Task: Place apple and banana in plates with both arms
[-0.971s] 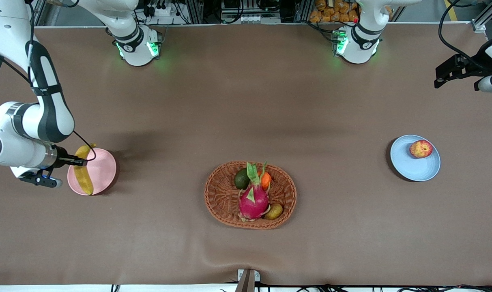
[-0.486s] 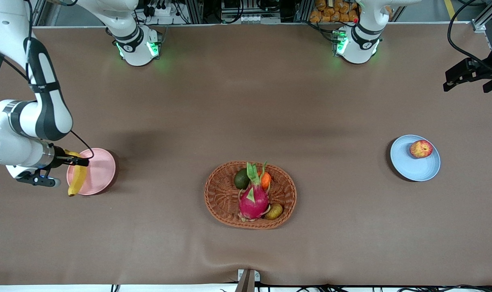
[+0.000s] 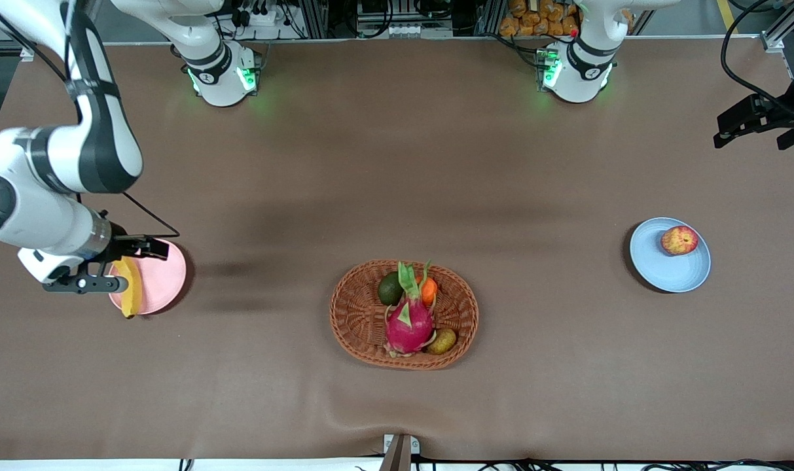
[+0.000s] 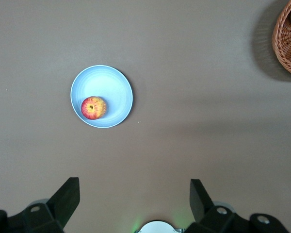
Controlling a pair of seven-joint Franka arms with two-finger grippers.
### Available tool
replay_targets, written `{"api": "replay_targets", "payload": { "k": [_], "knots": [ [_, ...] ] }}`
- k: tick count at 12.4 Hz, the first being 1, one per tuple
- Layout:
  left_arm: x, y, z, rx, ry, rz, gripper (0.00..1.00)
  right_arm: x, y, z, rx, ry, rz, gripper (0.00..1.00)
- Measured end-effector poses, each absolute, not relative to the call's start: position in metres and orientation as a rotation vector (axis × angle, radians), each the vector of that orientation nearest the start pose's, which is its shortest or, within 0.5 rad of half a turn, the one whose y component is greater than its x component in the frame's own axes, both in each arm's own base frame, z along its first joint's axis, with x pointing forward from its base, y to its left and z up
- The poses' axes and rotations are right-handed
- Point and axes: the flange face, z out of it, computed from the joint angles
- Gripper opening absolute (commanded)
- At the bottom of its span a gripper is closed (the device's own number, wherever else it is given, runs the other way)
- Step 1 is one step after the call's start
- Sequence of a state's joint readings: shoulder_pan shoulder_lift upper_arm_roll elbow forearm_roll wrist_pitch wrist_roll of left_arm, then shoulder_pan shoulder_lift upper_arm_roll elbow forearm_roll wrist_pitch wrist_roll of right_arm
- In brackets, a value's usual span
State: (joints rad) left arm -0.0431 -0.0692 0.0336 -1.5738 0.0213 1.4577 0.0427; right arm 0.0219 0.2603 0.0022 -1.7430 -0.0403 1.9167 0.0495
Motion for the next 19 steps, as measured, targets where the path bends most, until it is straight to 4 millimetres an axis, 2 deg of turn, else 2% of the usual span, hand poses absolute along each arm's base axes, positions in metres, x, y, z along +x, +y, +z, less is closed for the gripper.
{"api": "replay_targets", "payload": {
  "k": [3,5,7,8,10,13,17,19],
  "knots": [
    [0.521,-0.002,0.65,-3.122,0.0,0.074,1.0,0.609,0.004,0.475,-3.125,0.071,0.109,1.0],
    [0.521,-0.002,0.65,-3.121,-0.03,0.074,1.0,0.596,0.002,0.521,-3.097,0.066,0.143,1.0],
    [0.521,-0.002,0.65,-3.121,-0.031,0.075,1.0,0.586,0.001,0.572,-3.076,-0.01,0.16,1.0],
    [0.521,-0.002,0.65,-3.121,-0.028,0.075,1.0,0.583,0.0,0.59,-3.074,-0.074,0.154,1.0],
    [0.521,-0.002,0.65,-3.121,-0.024,0.075,1.0,0.58,-0.015,0.608,-3.068,-0.164,0.137,1.0],
    [0.521,-0.002,0.65,-3.122,-0.024,0.076,1.0,0.568,-0.043,0.623,-3.056,-0.138,0.211,1.0],
    [0.522,-0.002,0.647,-3.122,-0.016,0.086,1.0,0.558,-0.038,0.648,-3.066,0.089,0.191,1.0],
    [0.525,-0.002,0.642,-3.121,-0.015,0.096,1.0,0.554,-0.039,0.648,-3.067,0.147,0.16,1.0]
  ]
}}
